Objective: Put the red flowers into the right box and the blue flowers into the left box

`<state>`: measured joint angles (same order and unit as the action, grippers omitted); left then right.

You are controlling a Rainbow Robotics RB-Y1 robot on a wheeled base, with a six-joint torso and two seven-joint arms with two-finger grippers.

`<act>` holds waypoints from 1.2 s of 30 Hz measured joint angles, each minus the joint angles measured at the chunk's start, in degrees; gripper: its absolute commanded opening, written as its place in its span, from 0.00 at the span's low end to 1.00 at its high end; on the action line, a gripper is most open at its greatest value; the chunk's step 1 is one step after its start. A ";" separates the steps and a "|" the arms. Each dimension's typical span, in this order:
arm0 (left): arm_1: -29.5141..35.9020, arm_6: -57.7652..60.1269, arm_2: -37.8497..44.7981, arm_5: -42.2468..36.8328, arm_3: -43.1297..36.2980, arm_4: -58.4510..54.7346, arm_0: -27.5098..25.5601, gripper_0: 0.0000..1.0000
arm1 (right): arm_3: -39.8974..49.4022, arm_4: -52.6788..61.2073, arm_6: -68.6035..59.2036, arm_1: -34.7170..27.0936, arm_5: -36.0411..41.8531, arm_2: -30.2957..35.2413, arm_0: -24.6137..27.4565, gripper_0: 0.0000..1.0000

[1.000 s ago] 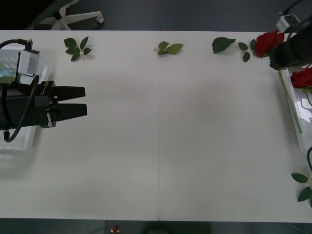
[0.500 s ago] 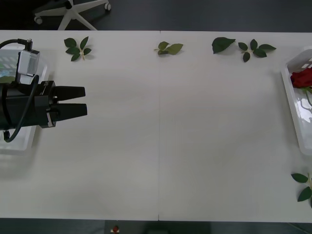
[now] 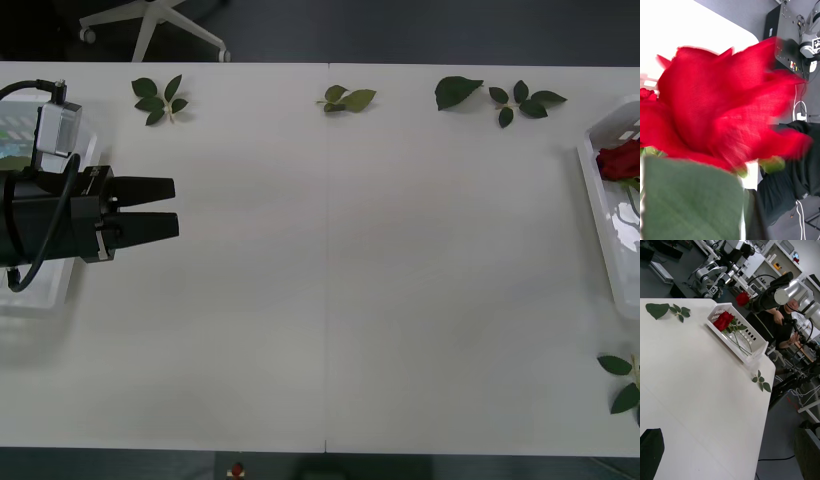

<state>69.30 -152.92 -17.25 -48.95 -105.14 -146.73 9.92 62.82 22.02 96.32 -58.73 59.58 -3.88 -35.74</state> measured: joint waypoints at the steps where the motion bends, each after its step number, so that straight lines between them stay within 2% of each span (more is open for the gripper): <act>1: 0.00 0.00 0.00 0.00 0.00 0.00 0.00 1.00 | 0.00 0.00 -0.02 0.00 0.00 0.00 0.00 1.00; 11: 0.00 0.00 0.00 0.00 0.00 0.00 0.00 1.00 | 0.00 0.26 -0.06 0.00 -0.06 0.00 0.00 1.00; 18: 0.00 0.00 0.00 0.00 0.00 0.00 0.00 1.00 | 1.00 9.81 -0.06 0.00 0.16 0.00 0.07 1.00; 23: 0.00 0.00 0.00 0.00 0.00 0.00 0.00 1.00 | 11.36 21.00 -0.06 -0.12 4.45 0.01 3.16 1.00; 27: 0.00 0.00 0.00 0.00 0.00 0.00 0.00 1.00 | 20.00 34.37 -0.06 -1.17 5.38 0.21 6.65 1.00; 33: 0.00 0.00 0.00 0.00 0.00 0.00 0.00 1.00 | 26.06 55.51 -0.05 -1.59 5.35 3.40 9.91 1.00; 36: 0.00 0.00 0.00 0.00 0.00 0.00 0.00 1.00 | 27.04 70.94 0.18 -2.35 4.93 4.03 11.26 1.00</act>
<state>69.30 -152.92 -17.25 -48.95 -105.14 -146.73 9.92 89.86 92.96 96.49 -61.08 64.51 0.15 -24.48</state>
